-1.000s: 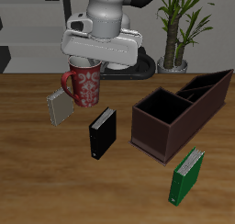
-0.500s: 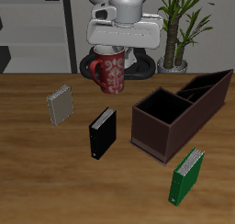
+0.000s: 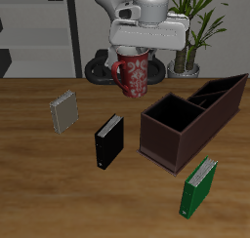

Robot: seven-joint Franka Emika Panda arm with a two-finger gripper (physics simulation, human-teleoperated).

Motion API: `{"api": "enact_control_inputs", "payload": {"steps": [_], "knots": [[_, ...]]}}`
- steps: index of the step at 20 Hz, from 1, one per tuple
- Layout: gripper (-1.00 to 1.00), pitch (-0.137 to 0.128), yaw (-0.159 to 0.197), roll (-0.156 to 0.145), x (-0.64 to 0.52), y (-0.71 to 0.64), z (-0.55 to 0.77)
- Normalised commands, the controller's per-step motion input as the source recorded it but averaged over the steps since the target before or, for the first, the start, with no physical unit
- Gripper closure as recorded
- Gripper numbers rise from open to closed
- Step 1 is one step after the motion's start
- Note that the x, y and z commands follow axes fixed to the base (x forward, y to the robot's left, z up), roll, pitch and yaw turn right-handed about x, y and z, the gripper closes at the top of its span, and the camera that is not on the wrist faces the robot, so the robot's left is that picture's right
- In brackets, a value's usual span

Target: Place the red mug into the left desk caddy's right compartment

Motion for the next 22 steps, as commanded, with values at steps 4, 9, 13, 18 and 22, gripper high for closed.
{"api": "enact_control_inputs", "payload": {"steps": [4, 9, 13, 18, 22], "knots": [[1.0, 0.02, -0.091, -0.071, 0.19, 0.24, 0.02], [1.0, 0.019, -0.085, -0.02, 0.16, 0.29, -0.08], [1.0, 0.047, -0.041, -0.004, 0.15, 0.42, -0.21], [1.0, 0.007, 0.004, 0.012, 0.03, 0.46, -0.15], [1.0, 0.012, -0.015, -0.013, 0.04, 0.27, -0.08]]}}
